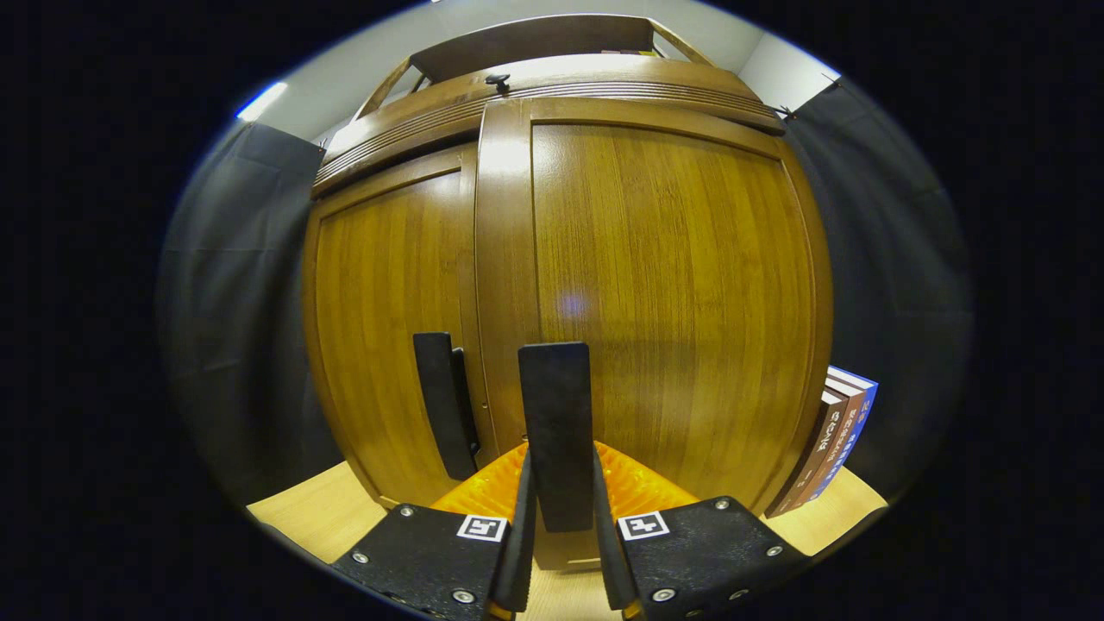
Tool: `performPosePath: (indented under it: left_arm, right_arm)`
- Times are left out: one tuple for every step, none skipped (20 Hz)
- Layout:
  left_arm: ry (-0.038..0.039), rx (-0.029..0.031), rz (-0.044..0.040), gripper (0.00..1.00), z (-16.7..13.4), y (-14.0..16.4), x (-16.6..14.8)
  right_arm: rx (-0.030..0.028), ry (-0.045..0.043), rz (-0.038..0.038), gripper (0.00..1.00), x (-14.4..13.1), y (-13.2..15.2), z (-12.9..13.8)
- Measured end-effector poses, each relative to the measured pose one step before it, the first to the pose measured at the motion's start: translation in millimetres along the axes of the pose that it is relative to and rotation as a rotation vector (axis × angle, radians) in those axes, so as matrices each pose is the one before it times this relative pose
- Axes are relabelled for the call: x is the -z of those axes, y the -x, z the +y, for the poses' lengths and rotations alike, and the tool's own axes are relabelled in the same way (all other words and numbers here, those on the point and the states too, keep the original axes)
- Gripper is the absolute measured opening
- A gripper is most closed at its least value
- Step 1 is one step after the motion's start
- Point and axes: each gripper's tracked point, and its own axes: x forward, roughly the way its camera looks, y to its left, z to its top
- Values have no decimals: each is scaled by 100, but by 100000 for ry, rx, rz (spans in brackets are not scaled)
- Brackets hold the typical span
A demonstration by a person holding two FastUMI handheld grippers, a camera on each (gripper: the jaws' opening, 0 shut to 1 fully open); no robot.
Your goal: Open the right door of the double-door shoe cabinet with the right hand, and open the left door with the left hand.
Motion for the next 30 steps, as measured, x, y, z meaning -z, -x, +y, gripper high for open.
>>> performPosePath:
  left_arm:
    - [307, 211, -99, 98, -155, 85, -18]
    - [344, 387, 27, 98, -136, 28, -38]
    - [259, 397, 199, 98, -301, 15, 32]
    - [96, 438, 226, 98, -123, -48, 86]
    - [-60, 427, 330, 98, -221, 129, 157]
    - [-124, 333, 304, 98, -172, -22, 77]
    - [-54, 178, 101, 98, -107, 33, -17]
    - [8, 99, -7, 98, -60, 29, -23]
    - [114, 47, -17, 98, -91, 21, -19]
    - [156, 164, 59, 98, -123, -15, 32]
    - [162, 106, 101, 96, -31, 59, 50]
    - [3, -57, 287, 97, -33, 41, 56]
    - [-91, -85, 185, 97, 18, 38, 103]
    - [-49, -154, 93, 98, 67, 58, -7]
    - [203, -123, -32, 98, -53, 18, -51]
    - [401, 46, -73, 98, -103, 77, -52]
    - [494, 147, -29, 98, -120, 67, 81]
    - [367, 238, -55, 98, -73, 25, -90]
    - [136, 244, 65, 98, -229, -3, -33]
    - [-56, 260, 48, 98, -183, 136, 29]
    - [-9, 306, -2, 98, -217, 125, 23]
    - [93, 417, 28, 98, -220, -44, 27]
    - [201, 445, -4, 98, -214, 87, -43]
    - [168, 386, 83, 95, -250, -74, 0]
    - [0, 323, 104, 95, -308, 57, -43]
    - [-81, 249, 123, 95, -192, -26, -26]
    - [-189, 278, 50, 95, -198, 129, 9]
    - [-255, 199, -18, 95, -224, 9, -66]
    - [-194, 117, -182, 95, -200, 1, -115]
    - [-67, 199, -203, 95, -206, -15, -127]
  right_arm:
    - [-414, 158, 191, 33, 60, 681, -176]
    - [-385, 332, -63, 33, -112, 649, -221]
    - [-447, 282, -2, 32, -22, 502, -138]
    - [-403, 172, -16, 32, -36, 492, -154]
    - [-376, 206, 153, 32, -52, 539, -144]
    - [-338, 28, 135, 32, -18, 552, -180]
    - [-253, 51, 135, 32, 3, 581, -153]
    - [-256, 25, 12, 32, -52, 517, -140]
    - [-180, -94, -62, 32, 25, 497, -234]
    - [26, 60, -416, 32, 184, 895, -218]
    - [-1, 313, -314, 32, 4, 568, -366]
    - [144, 513, -212, 30, 189, 703, -171]
    - [430, 796, -361, 29, 92, 613, -362]
    - [646, 972, -369, 27, -31, 804, -423]
    - [464, 948, -254, 25, 7, 488, -398]
    - [472, 500, -52, 32, -68, 641, -360]
    - [331, 107, -48, 24, 52, 504, -331]
    - [371, -211, 122, 32, 52, 590, -389]
    - [404, -352, 63, 32, -23, 484, -345]
    - [377, -226, 89, 32, -69, 497, -101]
    - [400, -462, -106, 31, 58, 692, -523]
    - [234, 156, -71, 38, -83, 416, -341]
    - [478, 77, -224, 38, 62, 458, -488]
    - [550, 0, -106, 29, 56, 377, -377]
    - [332, -120, -159, 29, 24, 323, -343]
    - [411, -575, 16, 29, 8, 327, -302]
    - [439, -587, -90, 19, 21, 271, -372]
    - [615, -377, 16, 27, -6, 322, -409]
    - [527, 96, 8, 26, 29, 289, -462]
    - [710, 17, 61, 25, 7, 311, -411]
